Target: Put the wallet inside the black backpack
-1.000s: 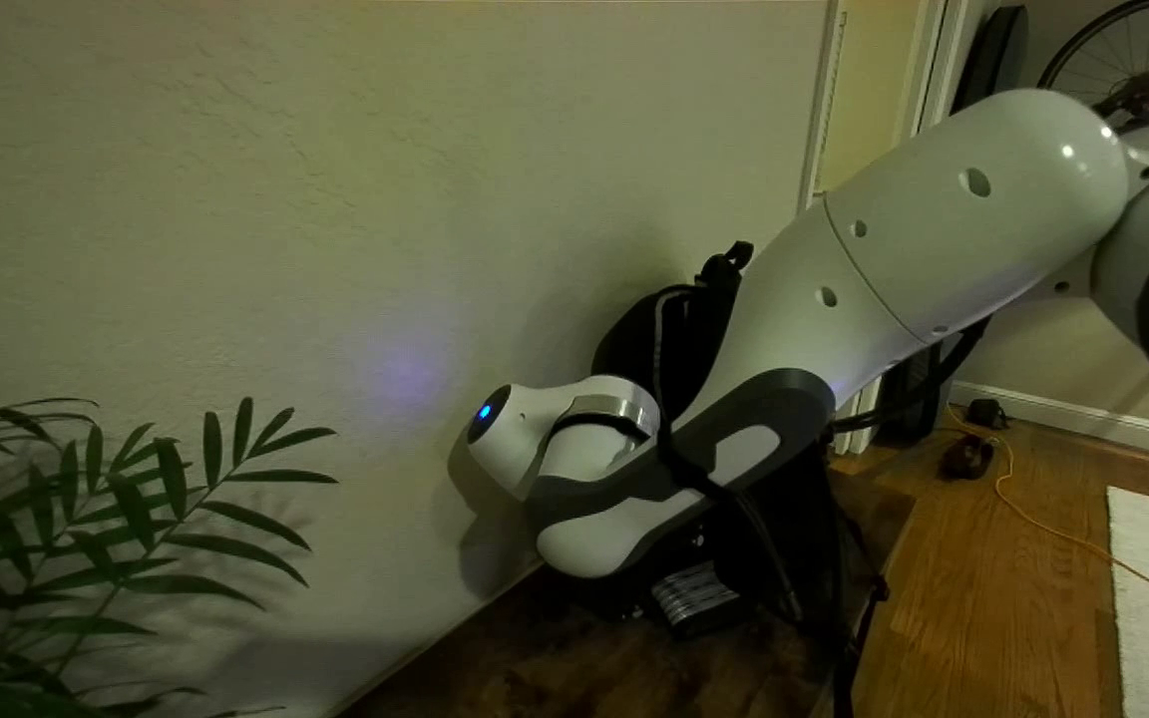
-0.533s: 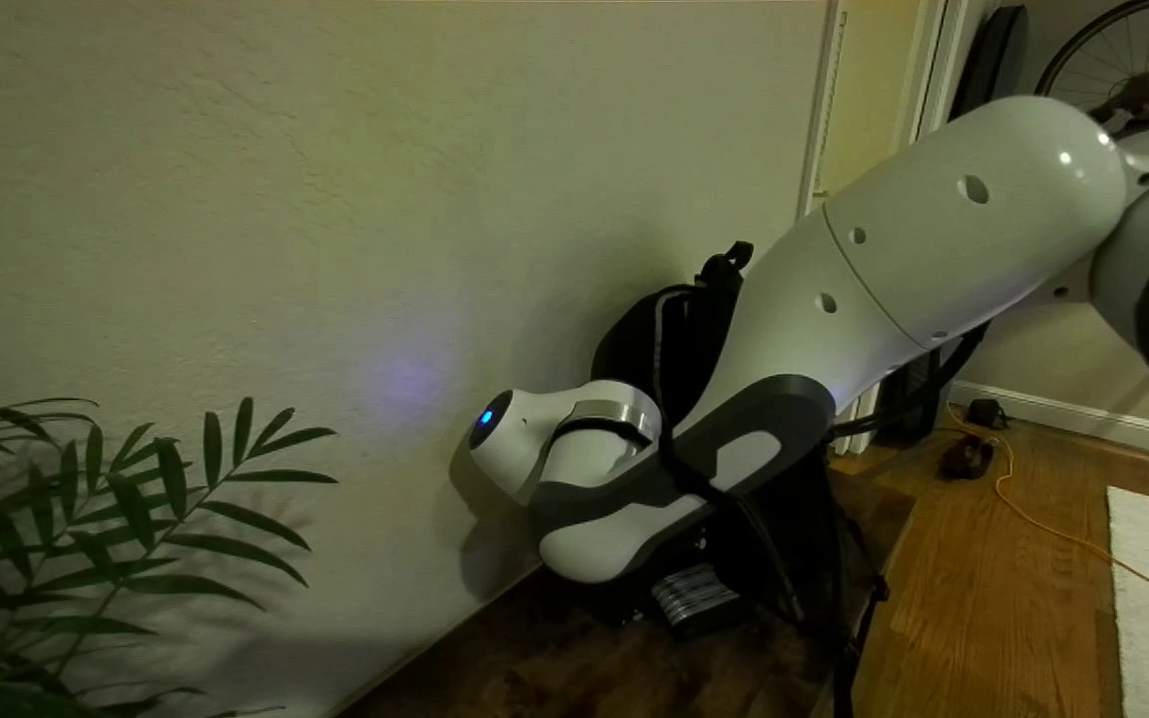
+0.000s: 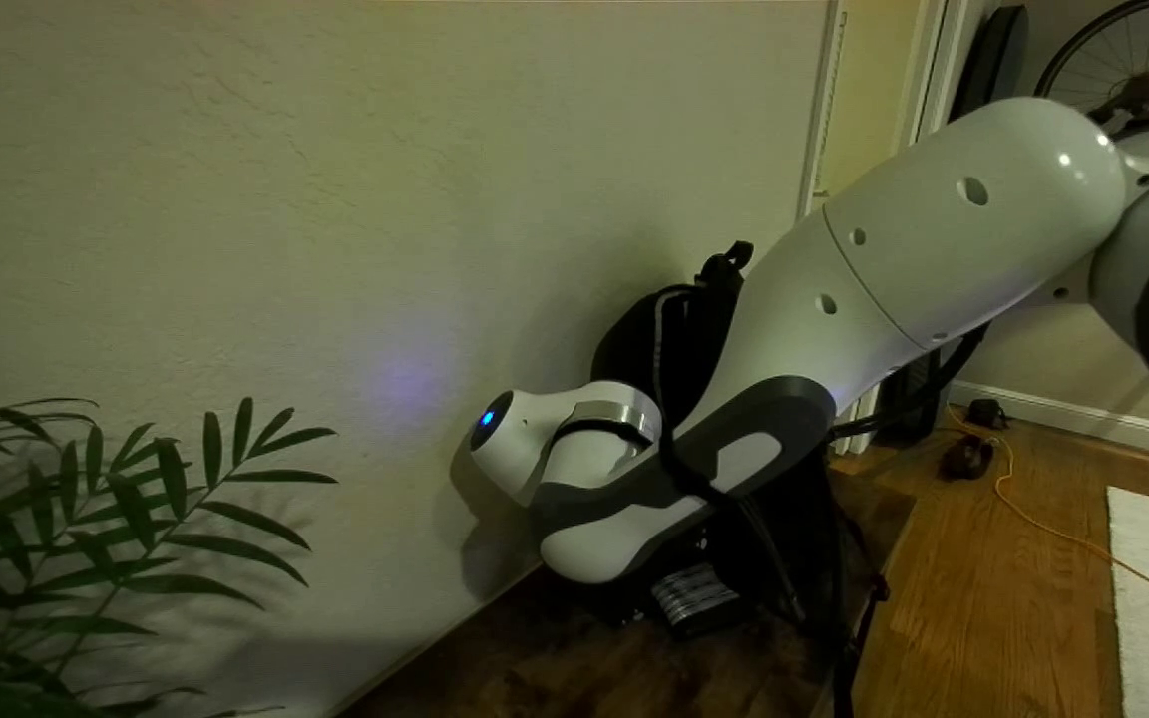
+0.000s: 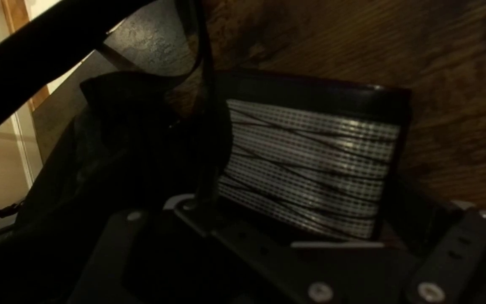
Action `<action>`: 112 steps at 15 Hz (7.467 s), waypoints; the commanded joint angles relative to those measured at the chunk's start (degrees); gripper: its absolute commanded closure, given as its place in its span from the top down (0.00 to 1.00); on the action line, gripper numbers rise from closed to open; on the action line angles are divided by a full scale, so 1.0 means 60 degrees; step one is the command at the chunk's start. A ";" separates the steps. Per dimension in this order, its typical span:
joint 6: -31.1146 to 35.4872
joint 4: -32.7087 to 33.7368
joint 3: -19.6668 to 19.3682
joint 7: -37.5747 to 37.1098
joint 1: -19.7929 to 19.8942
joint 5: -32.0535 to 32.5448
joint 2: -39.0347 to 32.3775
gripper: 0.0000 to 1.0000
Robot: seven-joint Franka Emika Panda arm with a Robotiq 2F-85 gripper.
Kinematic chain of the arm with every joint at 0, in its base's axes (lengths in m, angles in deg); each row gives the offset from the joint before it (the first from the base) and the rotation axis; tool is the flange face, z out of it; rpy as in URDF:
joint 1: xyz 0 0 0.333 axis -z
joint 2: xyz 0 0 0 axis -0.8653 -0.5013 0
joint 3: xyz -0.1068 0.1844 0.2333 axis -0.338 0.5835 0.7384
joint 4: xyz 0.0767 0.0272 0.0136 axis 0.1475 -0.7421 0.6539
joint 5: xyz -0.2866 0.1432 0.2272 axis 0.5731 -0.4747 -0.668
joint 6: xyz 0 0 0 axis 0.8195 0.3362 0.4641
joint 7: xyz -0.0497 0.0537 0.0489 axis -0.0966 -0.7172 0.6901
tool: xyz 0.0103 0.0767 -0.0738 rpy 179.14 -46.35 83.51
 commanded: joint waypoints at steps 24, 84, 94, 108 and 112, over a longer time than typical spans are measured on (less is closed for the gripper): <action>-0.0400 0.0043 -0.0651 -0.0468 -0.0131 0.0133 0.0116 1.00; -0.0485 -0.0264 -0.1179 -0.1821 -0.0527 0.0130 0.0511 0.01; 0.0056 -0.0564 -0.1070 -0.2246 -0.0849 -0.0057 0.1201 0.01; 0.2263 -0.2547 -0.1066 -0.3283 -0.0903 -0.0217 0.2617 0.01; 0.2836 -0.3407 -0.1078 -0.3503 -0.0959 -0.0179 0.3131 0.01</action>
